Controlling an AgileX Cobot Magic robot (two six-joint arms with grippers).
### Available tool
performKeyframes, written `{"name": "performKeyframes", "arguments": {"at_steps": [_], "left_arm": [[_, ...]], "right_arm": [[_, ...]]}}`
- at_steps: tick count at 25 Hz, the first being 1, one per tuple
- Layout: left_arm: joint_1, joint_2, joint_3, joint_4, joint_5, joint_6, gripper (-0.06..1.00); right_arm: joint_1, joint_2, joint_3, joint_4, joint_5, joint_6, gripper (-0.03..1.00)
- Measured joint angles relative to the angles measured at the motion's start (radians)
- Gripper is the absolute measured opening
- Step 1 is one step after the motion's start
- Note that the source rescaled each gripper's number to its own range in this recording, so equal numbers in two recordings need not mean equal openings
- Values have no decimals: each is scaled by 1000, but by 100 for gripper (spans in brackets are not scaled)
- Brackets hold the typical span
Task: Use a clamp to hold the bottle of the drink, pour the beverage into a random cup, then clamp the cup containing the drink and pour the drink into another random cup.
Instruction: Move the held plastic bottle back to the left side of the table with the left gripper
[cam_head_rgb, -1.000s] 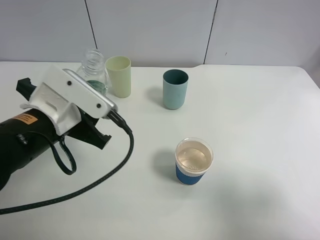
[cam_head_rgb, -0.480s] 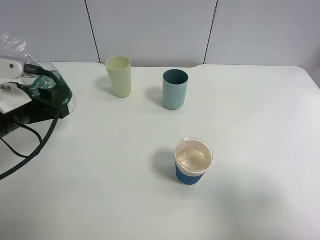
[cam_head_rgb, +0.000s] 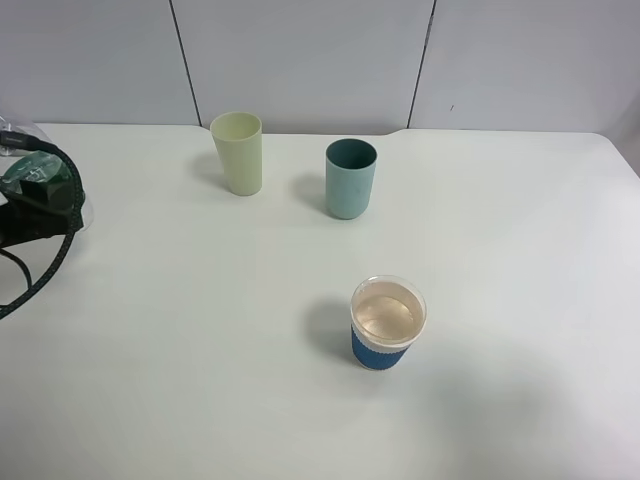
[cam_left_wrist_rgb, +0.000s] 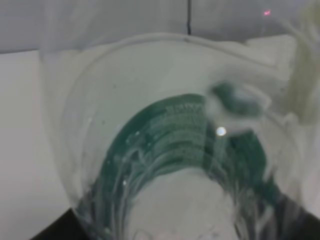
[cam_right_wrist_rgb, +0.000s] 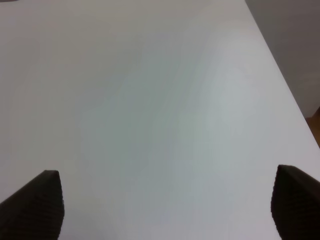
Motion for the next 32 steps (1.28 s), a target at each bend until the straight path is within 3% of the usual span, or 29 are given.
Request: {"name": "performKeyframes", "arguments": {"at_steps": [7, 14, 23, 32], "left_arm": [[13, 140, 2, 30, -45, 2, 1], [13, 309, 4, 47, -266, 2, 1], [13, 489, 2, 47, -437, 32, 1], [15, 519, -33, 51, -473, 36, 1]], "right_arm": [[0, 0, 0, 0, 0, 0, 50], [0, 0, 0, 0, 0, 0, 50], [0, 0, 0, 0, 0, 0, 50], [0, 0, 0, 0, 0, 0, 50]]}}
